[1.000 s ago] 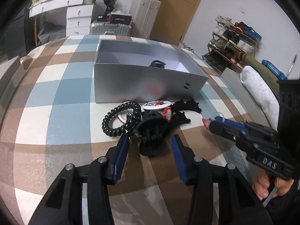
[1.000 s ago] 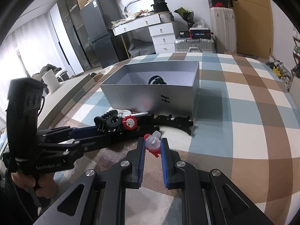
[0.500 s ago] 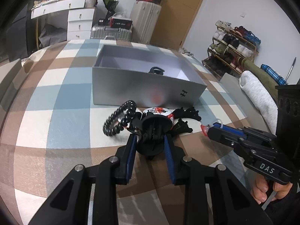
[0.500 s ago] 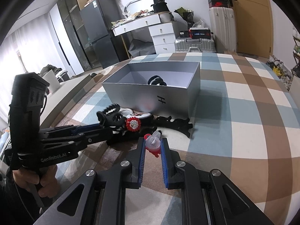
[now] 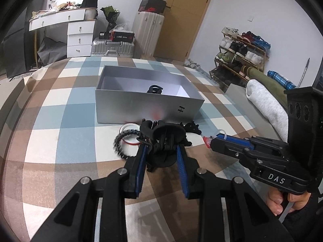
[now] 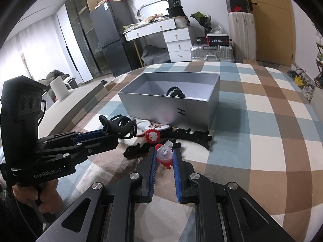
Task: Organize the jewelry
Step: 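Grasp a black claw clip with the left tool, then drop the claw clip into the box with the left tool while the right tool carries the plastic clip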
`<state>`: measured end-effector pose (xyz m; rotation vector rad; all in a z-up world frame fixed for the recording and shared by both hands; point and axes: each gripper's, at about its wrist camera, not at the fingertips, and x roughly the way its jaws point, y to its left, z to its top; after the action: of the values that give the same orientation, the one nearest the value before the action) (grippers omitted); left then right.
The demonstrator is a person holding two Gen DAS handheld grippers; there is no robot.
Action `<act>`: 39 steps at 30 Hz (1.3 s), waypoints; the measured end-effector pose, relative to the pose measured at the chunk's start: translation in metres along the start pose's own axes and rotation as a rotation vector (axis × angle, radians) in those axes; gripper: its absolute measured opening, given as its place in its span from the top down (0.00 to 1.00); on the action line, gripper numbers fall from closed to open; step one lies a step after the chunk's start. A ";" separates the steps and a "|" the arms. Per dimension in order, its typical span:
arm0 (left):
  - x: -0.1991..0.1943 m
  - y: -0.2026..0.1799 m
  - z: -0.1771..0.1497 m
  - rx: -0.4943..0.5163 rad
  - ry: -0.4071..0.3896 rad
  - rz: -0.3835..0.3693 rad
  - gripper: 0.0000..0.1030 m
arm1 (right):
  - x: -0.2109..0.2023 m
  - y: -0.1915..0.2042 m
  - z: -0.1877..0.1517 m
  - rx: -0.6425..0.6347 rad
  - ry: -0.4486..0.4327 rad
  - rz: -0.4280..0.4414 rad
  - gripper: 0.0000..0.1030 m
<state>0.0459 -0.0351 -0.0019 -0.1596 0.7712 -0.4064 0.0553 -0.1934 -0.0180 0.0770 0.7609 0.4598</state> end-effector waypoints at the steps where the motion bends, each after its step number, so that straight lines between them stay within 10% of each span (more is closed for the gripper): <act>1: -0.001 0.000 0.000 -0.001 -0.004 -0.008 0.77 | -0.001 0.001 0.000 -0.001 -0.002 0.002 0.85; 39: -0.003 0.027 0.036 -0.050 -0.140 0.074 0.77 | -0.024 0.008 0.034 -0.016 -0.165 0.006 0.85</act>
<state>0.0770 -0.0094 0.0180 -0.2039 0.6480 -0.3030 0.0602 -0.1929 0.0242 0.1008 0.5955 0.4599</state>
